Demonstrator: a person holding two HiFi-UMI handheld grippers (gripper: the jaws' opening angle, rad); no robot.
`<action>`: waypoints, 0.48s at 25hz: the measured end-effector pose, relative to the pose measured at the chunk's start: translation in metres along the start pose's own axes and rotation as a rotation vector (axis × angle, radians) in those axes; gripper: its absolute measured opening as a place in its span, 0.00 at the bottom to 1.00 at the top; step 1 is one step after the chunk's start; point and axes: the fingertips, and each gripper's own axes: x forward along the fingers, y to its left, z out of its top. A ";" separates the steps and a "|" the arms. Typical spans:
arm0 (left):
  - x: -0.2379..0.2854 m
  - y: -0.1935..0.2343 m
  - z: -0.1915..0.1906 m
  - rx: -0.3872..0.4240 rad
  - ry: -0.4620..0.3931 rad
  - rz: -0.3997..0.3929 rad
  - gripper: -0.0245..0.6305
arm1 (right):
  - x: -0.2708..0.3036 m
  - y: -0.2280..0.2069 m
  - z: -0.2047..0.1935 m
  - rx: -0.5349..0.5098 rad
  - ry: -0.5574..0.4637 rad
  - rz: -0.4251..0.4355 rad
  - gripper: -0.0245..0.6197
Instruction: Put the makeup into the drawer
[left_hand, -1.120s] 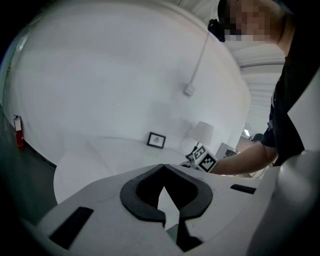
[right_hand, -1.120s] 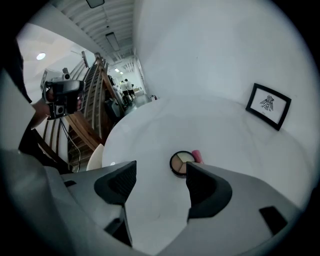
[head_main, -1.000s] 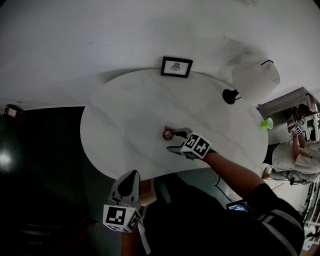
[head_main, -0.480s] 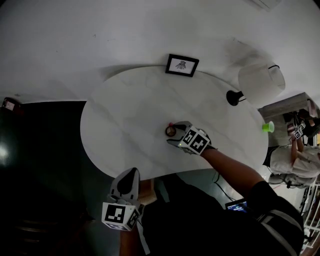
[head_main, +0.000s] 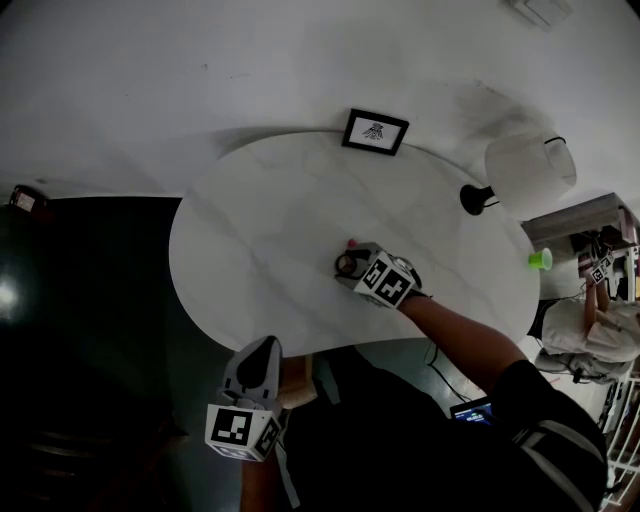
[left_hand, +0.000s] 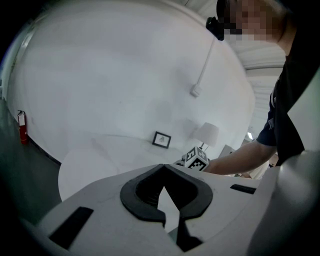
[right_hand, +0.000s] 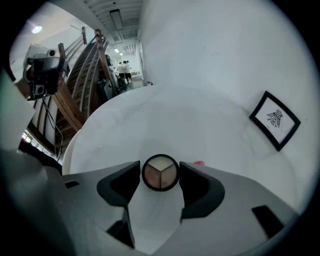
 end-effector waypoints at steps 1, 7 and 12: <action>-0.001 0.000 -0.001 -0.001 0.000 0.000 0.05 | 0.000 0.001 0.000 -0.004 -0.001 0.003 0.41; -0.011 0.000 0.002 0.001 -0.019 0.006 0.05 | -0.003 0.005 0.000 -0.003 -0.005 -0.012 0.39; -0.030 0.008 0.000 0.010 -0.024 0.026 0.05 | -0.012 0.022 0.011 -0.001 -0.040 -0.018 0.38</action>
